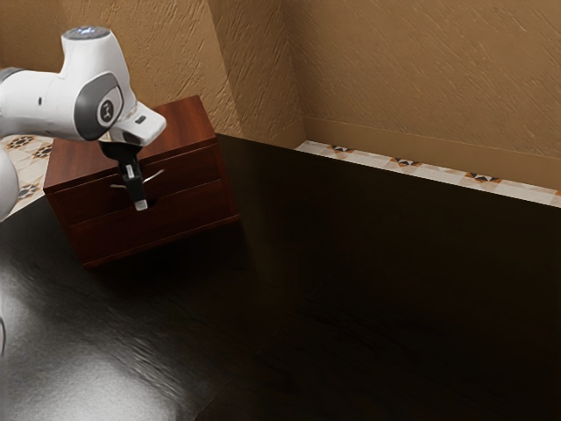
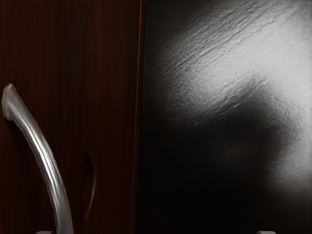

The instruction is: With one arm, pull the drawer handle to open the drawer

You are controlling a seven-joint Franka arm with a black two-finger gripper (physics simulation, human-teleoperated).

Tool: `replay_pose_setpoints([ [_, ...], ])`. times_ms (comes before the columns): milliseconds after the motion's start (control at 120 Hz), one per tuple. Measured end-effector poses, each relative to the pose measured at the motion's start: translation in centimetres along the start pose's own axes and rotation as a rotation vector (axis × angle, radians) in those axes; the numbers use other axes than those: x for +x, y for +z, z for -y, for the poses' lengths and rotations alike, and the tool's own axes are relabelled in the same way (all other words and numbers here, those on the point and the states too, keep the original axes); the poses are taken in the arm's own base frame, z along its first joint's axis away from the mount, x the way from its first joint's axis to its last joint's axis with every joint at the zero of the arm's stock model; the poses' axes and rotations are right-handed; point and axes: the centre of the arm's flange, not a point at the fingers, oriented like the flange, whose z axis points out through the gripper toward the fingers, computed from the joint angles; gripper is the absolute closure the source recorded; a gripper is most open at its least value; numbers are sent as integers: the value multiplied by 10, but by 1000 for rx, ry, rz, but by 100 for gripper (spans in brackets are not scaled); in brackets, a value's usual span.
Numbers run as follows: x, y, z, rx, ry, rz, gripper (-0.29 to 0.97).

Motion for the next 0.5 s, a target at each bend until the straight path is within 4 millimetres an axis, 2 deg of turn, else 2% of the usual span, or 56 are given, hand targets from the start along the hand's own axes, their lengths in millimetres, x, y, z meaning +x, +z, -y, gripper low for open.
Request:
replay_pose_setpoints([
  [175, -2, 3, -11, -22, 6, 1, 15],
  [267, -8, -3, -23, -30, 9, -2, 24],
  [500, -14, -9, -44, -41, 10, -9, 27],
])
